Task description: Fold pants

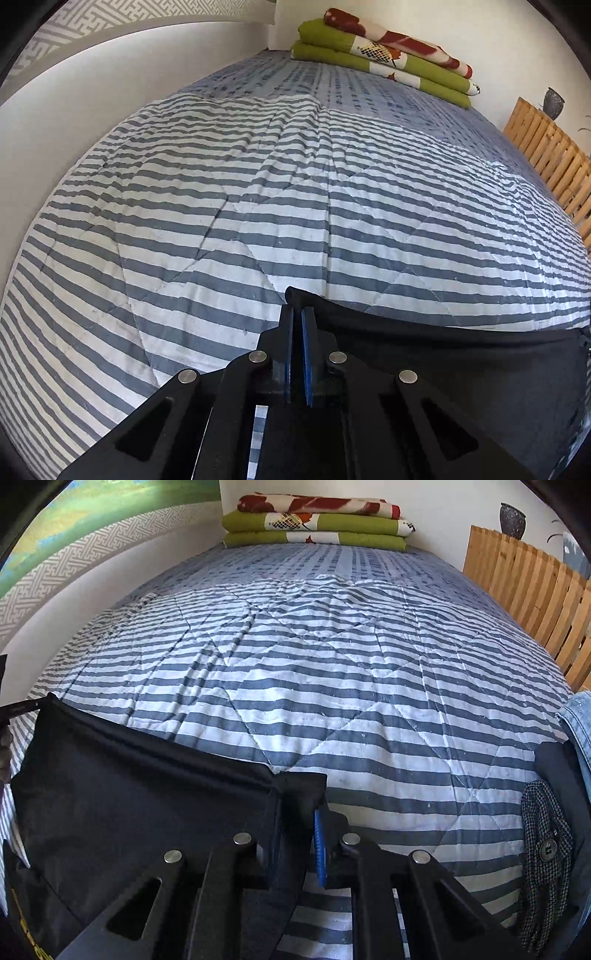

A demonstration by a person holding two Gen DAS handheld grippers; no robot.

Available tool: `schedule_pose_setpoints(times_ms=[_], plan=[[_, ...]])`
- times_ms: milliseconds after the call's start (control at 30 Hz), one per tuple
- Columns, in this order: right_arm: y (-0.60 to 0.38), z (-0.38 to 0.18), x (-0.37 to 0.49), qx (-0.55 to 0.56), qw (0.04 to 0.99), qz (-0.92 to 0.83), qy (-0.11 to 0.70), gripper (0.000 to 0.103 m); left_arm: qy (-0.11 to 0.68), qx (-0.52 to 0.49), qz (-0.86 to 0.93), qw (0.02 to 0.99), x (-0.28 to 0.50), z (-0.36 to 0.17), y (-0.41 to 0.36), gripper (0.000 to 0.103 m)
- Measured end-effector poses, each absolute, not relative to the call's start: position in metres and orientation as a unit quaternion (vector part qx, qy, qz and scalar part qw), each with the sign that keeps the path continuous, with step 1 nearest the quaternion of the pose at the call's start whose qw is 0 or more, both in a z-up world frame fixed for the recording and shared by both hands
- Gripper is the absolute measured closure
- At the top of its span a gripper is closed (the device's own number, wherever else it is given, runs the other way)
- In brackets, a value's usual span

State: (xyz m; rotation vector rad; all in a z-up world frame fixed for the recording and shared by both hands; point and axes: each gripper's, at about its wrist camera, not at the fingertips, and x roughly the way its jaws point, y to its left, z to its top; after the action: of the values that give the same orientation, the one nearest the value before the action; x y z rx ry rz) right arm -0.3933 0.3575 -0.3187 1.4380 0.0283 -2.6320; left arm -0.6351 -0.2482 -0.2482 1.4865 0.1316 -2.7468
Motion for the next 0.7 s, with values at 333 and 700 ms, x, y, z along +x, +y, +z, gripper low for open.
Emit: schedule_pose_setpoints(times_ms=[333,700], plan=[[0.368,-0.279,-0.368,0.448,0.102,-0.886,-0.057,0.091,0.054,0.442,-0.895,-0.023,-0.589,-0.195,-0.258,0.099],[0.366,-0.214,-0.27,0.419,0.166,-0.888,-0.087,0.093,0.042,0.414,-0.908,-0.045,-0.41,-0.119,-0.272,0.099]])
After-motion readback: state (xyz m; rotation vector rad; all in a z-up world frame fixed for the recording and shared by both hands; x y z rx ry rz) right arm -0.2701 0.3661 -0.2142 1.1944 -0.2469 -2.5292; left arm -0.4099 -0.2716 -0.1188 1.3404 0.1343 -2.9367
